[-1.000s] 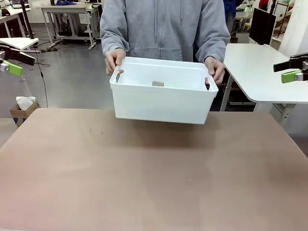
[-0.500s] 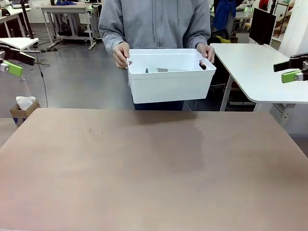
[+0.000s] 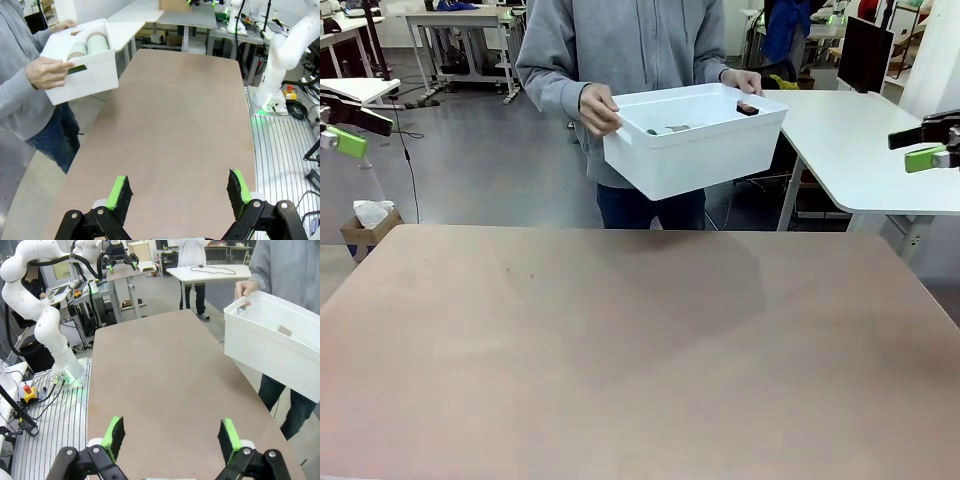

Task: Stack the cups and store them in the basket.
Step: Place the stack of Reusable plastic cups into the Pantry Basket.

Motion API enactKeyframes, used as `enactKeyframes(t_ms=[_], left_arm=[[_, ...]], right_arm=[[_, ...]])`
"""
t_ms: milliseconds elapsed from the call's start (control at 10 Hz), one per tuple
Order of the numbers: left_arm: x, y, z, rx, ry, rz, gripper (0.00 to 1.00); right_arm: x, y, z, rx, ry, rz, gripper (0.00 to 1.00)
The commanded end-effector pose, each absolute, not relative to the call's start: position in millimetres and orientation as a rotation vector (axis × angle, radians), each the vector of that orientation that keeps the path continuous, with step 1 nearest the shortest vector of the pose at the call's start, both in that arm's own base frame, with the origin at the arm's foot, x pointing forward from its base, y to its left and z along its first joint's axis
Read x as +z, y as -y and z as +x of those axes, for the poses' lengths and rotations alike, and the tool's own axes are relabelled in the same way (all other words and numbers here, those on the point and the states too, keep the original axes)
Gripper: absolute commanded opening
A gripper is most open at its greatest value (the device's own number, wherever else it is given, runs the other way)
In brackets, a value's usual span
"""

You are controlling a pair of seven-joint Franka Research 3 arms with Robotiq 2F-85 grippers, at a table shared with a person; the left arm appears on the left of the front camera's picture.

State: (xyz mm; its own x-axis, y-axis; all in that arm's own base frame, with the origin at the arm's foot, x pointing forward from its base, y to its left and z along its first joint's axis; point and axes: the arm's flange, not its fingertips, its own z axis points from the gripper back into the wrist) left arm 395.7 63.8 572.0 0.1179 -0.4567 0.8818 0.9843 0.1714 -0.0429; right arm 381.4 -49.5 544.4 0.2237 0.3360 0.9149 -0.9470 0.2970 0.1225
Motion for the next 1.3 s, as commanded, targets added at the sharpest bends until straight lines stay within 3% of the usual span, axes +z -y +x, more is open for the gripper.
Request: enactKeyframes(t_ms=[0, 1200], left_arm=[[575.3, -63.9, 394.3, -1.215, 0.871, -0.797, 1.0], [575.3, -63.9, 394.3, -1.215, 0.871, -0.797, 1.0]], right_arm=[[547.0, 47.9, 378.7, 1.022, 0.926, 0.828, 1.0], [547.0, 47.9, 378.7, 1.022, 0.926, 0.828, 1.0]])
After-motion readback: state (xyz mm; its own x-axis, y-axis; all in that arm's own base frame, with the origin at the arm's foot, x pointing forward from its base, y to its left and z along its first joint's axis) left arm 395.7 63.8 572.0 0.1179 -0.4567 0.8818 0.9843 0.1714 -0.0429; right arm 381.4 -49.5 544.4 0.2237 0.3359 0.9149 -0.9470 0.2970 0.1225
